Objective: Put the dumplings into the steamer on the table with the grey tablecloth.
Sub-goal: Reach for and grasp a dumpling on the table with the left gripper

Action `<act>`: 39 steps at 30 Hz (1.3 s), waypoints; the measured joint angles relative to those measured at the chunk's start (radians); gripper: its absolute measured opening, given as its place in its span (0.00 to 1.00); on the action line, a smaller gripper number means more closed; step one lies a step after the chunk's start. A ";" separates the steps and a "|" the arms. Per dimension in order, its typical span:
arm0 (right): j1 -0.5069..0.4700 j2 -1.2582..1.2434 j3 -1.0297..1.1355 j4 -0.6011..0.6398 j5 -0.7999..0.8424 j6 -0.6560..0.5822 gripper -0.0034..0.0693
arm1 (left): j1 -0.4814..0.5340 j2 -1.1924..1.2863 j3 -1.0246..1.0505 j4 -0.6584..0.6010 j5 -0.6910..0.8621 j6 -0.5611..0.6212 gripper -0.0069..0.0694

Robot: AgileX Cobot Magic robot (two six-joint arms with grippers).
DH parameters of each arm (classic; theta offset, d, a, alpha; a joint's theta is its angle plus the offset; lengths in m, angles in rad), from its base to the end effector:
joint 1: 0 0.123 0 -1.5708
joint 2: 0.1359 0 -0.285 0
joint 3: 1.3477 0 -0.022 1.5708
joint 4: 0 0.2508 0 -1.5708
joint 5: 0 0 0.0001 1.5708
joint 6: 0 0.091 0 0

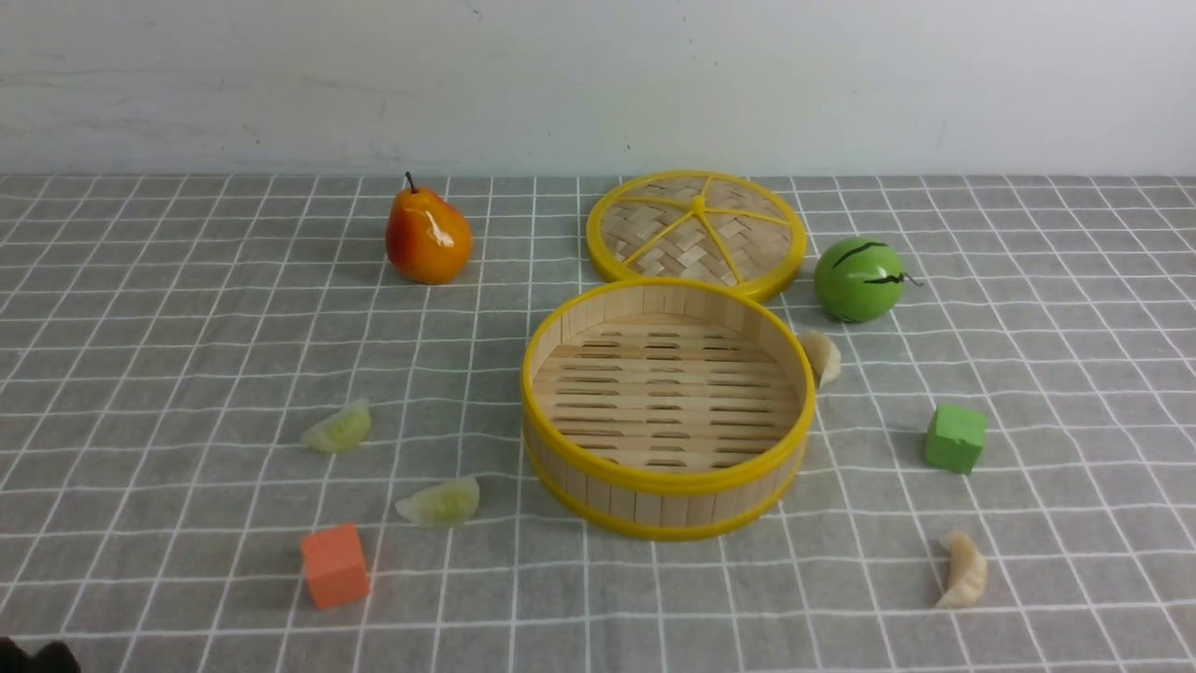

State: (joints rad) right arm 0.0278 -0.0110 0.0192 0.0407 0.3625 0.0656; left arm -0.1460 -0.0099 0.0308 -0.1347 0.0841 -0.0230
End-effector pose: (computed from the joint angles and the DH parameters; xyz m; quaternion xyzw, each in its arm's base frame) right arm 0.0528 0.0028 0.1747 0.0260 0.7994 0.0452 0.5985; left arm 0.0563 -0.0093 0.1957 0.0000 0.7131 -0.1099 0.6924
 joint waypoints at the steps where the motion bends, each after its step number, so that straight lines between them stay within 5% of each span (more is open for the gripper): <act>1: 0.000 0.000 0.001 0.000 -0.006 0.000 0.16 | 0.000 0.000 0.000 -0.003 -0.020 -0.002 0.40; 13: 0.000 0.000 0.008 0.000 -0.464 0.002 0.18 | 0.000 0.000 0.000 -0.020 -0.394 -0.056 0.40; 18: 0.000 0.000 0.008 0.036 -0.820 0.194 0.19 | 0.000 0.000 0.000 -0.034 -0.597 -0.277 0.40; 24: 0.000 -0.001 0.008 0.042 -1.111 0.360 0.19 | 0.000 0.000 -0.035 0.020 -0.612 -0.365 0.37; 31: 0.000 0.024 -0.112 -0.080 -0.928 0.293 0.21 | 0.000 0.146 -0.285 0.206 -0.476 -0.368 0.07; 39: 0.000 0.216 -0.173 -0.102 -0.719 0.110 0.21 | 0.000 0.502 -0.507 0.271 -0.466 -0.368 0.07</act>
State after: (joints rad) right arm 0.0278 0.2048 -0.1537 -0.0611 -0.3561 0.1751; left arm -0.1460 0.4921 -0.4764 0.1365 -0.3816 -0.3915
